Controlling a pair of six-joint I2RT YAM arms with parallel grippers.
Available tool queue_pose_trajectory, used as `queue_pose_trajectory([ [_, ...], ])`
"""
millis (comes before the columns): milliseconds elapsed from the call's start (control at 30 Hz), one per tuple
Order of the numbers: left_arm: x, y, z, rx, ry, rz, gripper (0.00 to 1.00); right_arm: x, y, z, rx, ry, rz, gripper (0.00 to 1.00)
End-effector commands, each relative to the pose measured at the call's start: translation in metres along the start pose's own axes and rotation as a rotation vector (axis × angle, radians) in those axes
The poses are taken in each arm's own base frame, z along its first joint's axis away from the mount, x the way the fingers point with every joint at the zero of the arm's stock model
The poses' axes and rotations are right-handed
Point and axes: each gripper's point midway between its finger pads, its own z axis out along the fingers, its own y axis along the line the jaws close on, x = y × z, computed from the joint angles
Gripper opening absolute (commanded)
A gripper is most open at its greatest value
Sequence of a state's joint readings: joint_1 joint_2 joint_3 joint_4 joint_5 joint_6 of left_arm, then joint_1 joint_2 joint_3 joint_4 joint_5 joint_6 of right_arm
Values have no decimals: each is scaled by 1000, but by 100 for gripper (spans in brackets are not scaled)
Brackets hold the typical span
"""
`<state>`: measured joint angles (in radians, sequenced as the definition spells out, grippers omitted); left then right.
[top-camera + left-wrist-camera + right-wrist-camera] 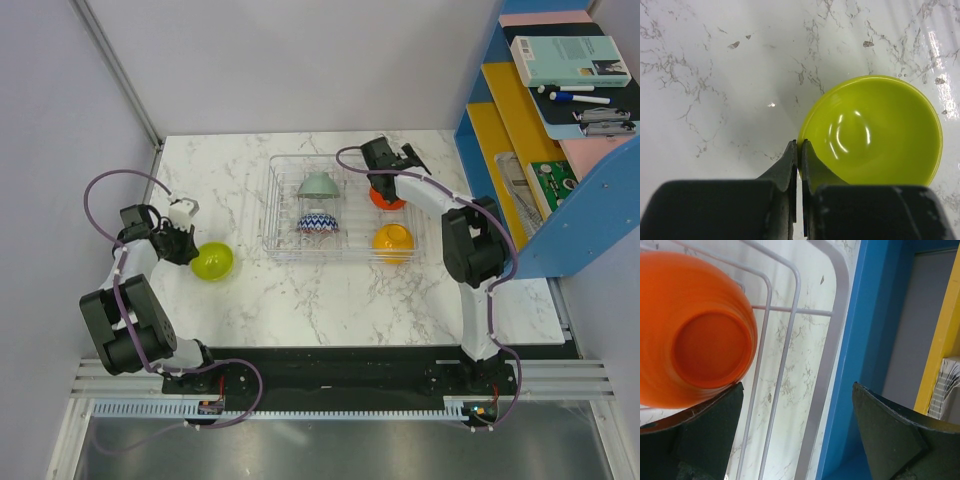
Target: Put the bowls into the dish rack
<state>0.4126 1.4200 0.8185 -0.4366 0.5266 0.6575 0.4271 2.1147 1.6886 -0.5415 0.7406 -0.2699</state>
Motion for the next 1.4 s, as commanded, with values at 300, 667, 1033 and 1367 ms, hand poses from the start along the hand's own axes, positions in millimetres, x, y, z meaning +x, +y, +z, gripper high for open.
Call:
queue_pose_trajectory([
  [300, -47, -15, -26, 34, -149, 23, 2, -39, -25, 7, 87, -68, 79, 97],
  [667, -77, -34, -55, 53, -243, 50, 2, -42, -27, -44, -141, -112, 145, 96],
  [1033, -149, -95, -91, 220, -412, 184, 2, -82, 12, -191, -884, -398, 266, 97],
  [1367, -222, -161, -114, 442, -531, 327, 2, -84, 49, -297, -1534, -470, 268, 97],
])
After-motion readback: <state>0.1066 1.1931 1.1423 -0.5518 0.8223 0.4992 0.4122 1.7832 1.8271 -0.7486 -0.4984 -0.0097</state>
